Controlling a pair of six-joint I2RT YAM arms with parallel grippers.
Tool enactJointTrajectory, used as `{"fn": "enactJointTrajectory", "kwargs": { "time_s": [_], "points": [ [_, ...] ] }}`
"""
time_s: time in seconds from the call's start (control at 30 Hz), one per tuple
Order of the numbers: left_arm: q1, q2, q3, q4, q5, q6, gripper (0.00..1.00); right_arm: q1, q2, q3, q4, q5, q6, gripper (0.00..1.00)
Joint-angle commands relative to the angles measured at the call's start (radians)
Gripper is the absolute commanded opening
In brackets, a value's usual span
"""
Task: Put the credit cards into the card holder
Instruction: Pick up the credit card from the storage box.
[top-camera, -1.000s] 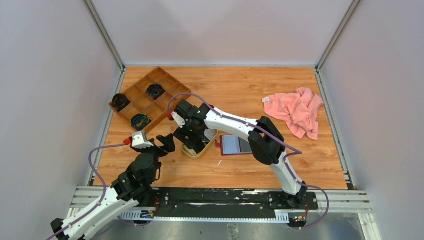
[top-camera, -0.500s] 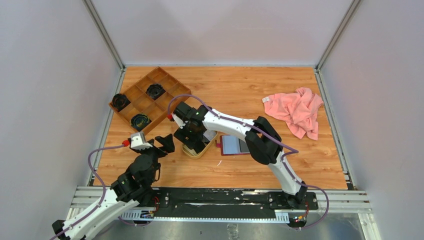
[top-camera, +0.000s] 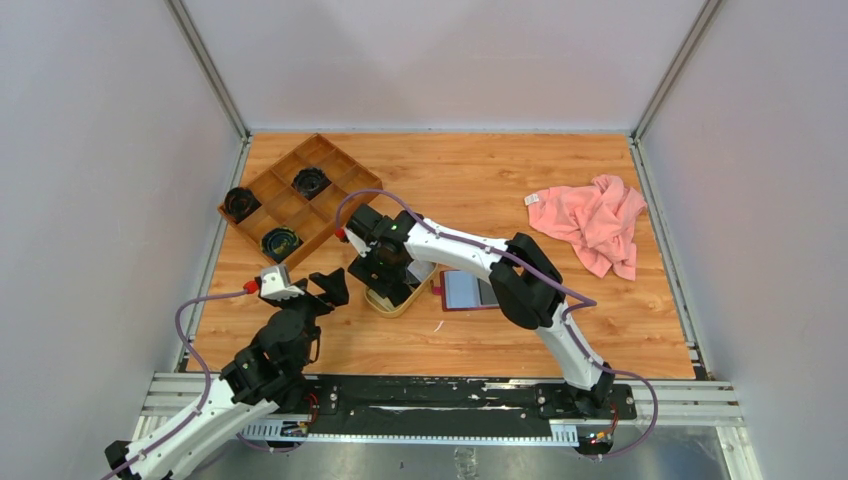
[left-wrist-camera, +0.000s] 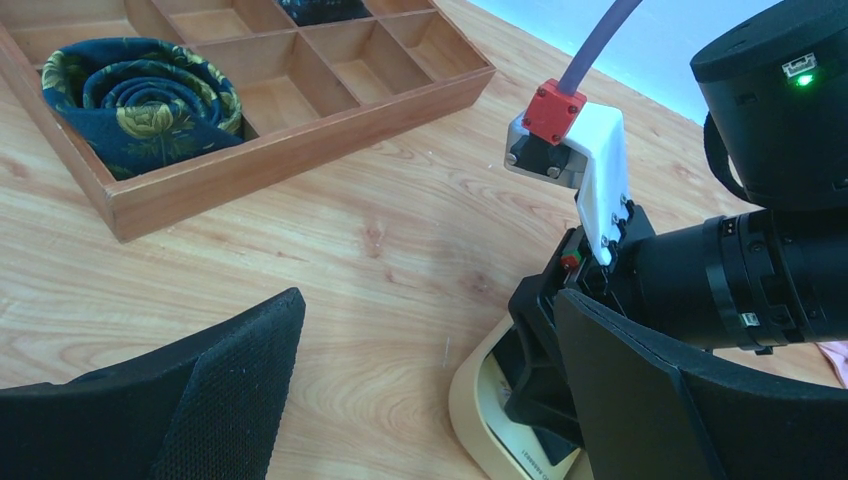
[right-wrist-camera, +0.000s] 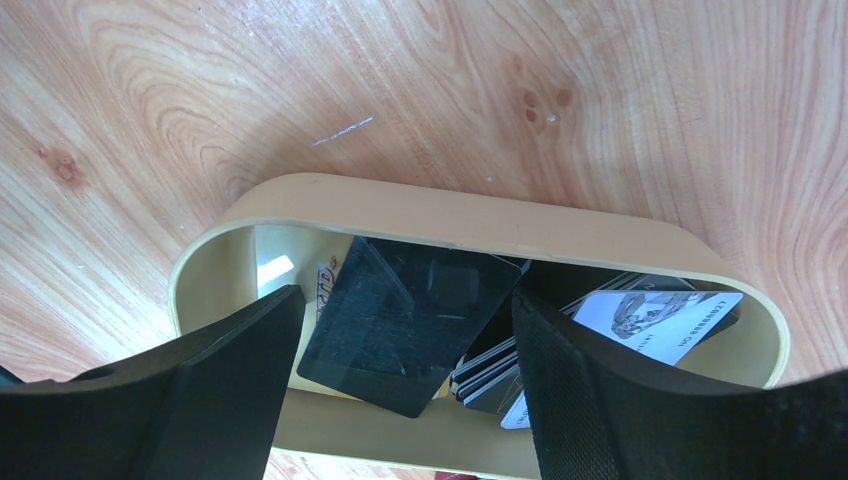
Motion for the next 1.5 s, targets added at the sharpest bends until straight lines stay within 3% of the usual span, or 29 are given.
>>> {"fn": "enactJointTrajectory", "kwargs": {
  "time_s": [0.0,0.7,1.27,1.47],
  "points": [
    [0.003,-0.019,-0.013,-0.002,-0.043,-0.024,1.00,0.011,0.034,-0.004,-0.047,0.004,0.011,0.79],
    [0.003,-0.039,-0.017,-0.012,-0.045,-0.026,1.00,0.005,0.016,-0.006,-0.044,0.027,-0.004,0.58],
    [0.003,-0.037,-0.018,-0.009,-0.045,-0.025,1.00,-0.018,-0.036,0.004,-0.036,-0.072,-0.004,0.56],
    [0.003,-0.037,-0.017,-0.008,-0.044,-0.025,1.00,-0.021,-0.016,0.001,-0.037,-0.106,-0.005,0.69]
  ]
}}
